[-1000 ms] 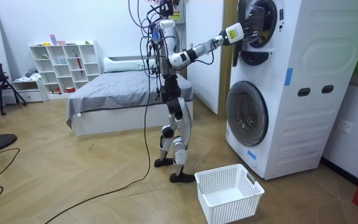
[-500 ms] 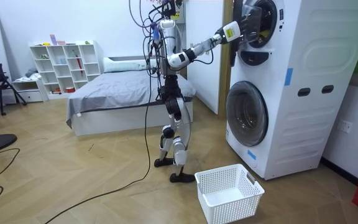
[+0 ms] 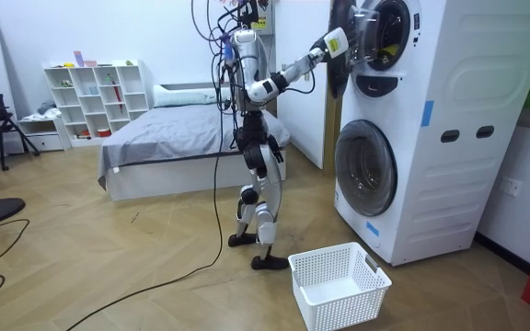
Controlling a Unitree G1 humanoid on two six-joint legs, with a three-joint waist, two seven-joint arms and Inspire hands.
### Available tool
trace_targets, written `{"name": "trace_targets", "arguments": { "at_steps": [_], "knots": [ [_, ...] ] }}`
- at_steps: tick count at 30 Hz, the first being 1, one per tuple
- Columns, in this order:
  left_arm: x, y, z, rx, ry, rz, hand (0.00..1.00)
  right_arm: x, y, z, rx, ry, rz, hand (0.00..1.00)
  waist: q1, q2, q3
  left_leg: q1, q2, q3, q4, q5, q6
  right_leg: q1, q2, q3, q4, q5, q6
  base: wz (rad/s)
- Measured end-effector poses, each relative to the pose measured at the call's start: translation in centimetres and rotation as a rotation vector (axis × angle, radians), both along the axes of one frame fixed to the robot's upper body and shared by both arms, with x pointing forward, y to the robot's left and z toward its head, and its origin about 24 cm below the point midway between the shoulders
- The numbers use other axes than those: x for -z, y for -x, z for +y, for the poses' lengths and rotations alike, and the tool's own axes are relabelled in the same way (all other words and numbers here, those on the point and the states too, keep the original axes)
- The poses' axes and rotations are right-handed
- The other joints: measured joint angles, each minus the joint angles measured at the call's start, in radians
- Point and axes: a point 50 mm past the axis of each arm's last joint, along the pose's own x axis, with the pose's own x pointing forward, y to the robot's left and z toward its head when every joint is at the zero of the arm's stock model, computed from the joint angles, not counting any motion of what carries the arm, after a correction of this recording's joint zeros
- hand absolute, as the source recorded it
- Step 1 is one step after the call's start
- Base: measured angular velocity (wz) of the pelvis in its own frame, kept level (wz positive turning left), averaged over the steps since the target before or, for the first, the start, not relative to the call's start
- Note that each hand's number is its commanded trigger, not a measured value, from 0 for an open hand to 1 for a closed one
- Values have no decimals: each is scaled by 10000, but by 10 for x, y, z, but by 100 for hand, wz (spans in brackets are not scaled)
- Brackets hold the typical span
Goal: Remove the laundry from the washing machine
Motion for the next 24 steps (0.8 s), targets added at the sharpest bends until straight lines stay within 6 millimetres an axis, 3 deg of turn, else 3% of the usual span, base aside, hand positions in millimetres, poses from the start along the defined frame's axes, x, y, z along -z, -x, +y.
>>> {"name": "trace_targets", "arguments": {
  "at_steps": [4,8,13,17,21,24],
  "knots": [
    [0,-3,0,2,27,-65,0,-2,0,9,-580,359,-195,0,52,-30,-11,41,-2,-128,-5,7,-12,59,-4,-13,18,13,-6,5],
    [-1,-4,1,17,-44,-111,0,-3,3,21,-1443,564,-353,0,78,-230,61,63,-8,-187,-23,30,-45,64,-9,-37,-4,-11,50,-2],
    [-2,-9,0,115,-20,-186,0,-1,3,24,-1713,691,-286,0,152,-367,42,-52,-29,-504,11,88,-105,52,-62,-233,14,-4,61,11],
    [-3,-5,7,171,-245,-84,0,0,5,29,-2110,651,-284,0,326,-383,36,-227,-21,-973,29,123,-154,-3,-92,-583,15,-20,-35,16],
    [-4,3,13,330,-485,203,0,0,8,33,-2504,697,-394,0,690,-441,18,-447,-19,-1515,238,227,-218,-108,-214,-1103,261,-206,-281,24],
    [-3,7,14,247,-425,387,0,3,10,41,-3009,703,-326,0,983,-565,3,-659,-5,-1554,457,357,-263,-161,-253,-1220,327,-295,-415,26]
  ]
}}
